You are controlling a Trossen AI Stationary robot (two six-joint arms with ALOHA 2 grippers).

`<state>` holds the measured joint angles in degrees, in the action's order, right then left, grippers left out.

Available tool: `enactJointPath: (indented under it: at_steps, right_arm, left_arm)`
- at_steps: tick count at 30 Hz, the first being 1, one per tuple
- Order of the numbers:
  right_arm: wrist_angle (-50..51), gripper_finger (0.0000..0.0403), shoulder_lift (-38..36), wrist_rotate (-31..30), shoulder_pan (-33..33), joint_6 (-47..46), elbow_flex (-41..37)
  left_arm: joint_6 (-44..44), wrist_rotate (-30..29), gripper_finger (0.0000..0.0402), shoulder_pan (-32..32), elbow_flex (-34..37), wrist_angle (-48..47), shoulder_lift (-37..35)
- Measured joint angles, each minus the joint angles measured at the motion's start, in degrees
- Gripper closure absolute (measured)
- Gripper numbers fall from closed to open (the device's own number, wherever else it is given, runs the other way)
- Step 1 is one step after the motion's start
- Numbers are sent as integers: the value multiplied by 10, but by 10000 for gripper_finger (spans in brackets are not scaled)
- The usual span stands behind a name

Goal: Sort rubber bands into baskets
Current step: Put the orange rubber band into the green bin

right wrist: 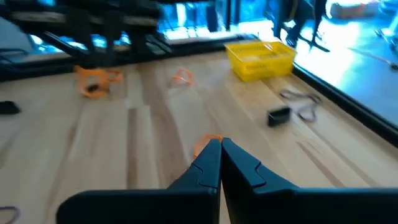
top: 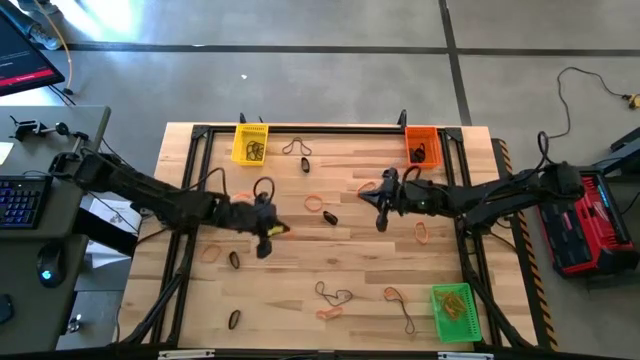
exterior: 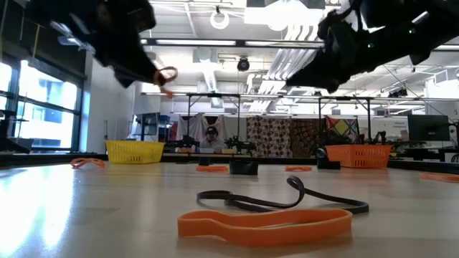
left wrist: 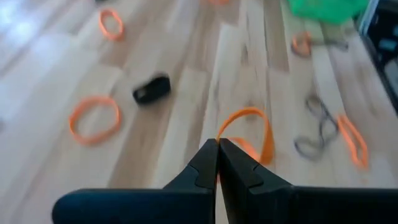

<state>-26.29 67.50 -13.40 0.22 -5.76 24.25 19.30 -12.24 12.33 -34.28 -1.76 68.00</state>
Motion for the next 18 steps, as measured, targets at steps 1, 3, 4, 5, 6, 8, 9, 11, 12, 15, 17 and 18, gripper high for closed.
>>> enactJointPath:
  at_steps: [1,3,4,5,6,8,9,11,12,15,17,18]
  right_arm:
    - [-12,403,4,0,8,5,0]
    - [-40,403,16,-8,23,12,0]
    - [-55,403,25,-13,30,13,0]
    - [-66,403,33,-20,36,13,0]
    - [-78,402,43,-28,41,13,1]
    - [-75,397,61,-36,50,6,12]
    - [-75,393,72,-37,54,3,20]
    - [-75,381,92,-40,63,2,38]
    - [-74,372,104,-40,68,2,48]
    - [-74,342,138,-41,78,2,81]
    - [-71,320,159,-44,82,2,105]
    - [-68,310,170,-44,83,2,116]
  left_arm:
    - [-5,6,401,-11,0,20,6]
    - [-15,22,401,-33,0,51,22]
    - [-19,31,401,-42,0,70,31]
    - [-22,39,401,-51,0,87,41]
    - [-26,47,401,-59,0,105,50]
    - [-34,63,401,-72,0,144,68]
    - [-34,68,401,-76,0,162,77]
    - [-34,75,401,-84,0,193,91]
    - [-34,75,401,-86,0,207,96]
    - [-29,76,401,-91,0,230,109]
    - [-29,74,401,-93,0,234,114]
    - [-29,72,401,-93,0,236,117]
